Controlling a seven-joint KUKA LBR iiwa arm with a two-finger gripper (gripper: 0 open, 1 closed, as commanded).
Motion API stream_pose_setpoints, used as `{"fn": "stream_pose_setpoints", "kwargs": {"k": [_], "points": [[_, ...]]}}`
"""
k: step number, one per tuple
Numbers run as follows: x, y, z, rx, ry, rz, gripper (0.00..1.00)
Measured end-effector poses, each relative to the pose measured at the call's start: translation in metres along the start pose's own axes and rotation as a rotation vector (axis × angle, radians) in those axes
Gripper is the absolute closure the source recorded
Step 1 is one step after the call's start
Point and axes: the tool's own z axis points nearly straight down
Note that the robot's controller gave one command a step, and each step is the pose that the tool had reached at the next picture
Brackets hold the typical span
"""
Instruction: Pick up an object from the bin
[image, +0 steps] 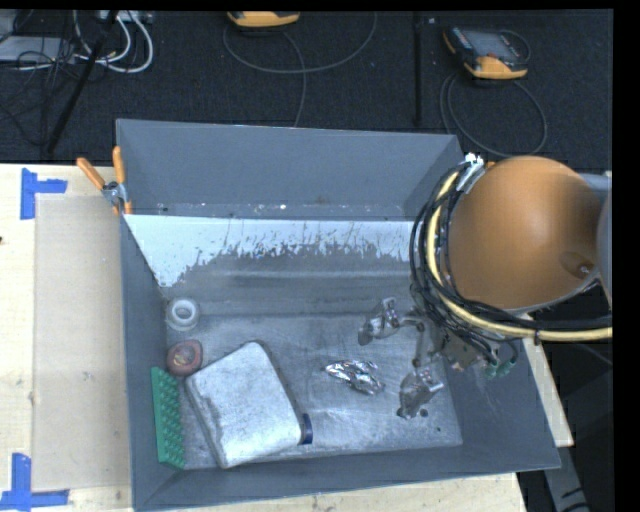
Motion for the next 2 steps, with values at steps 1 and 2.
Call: {"fn": "stream_pose_setpoints", "kwargs": {"k": [1, 2], "points": [[-0.048, -0.011, 0.180, -0.006, 0.015, -0.045, 0.00], [-0.068, -0.062, 0.190, -0.001, 0.008, 0.030, 0.00]]}}
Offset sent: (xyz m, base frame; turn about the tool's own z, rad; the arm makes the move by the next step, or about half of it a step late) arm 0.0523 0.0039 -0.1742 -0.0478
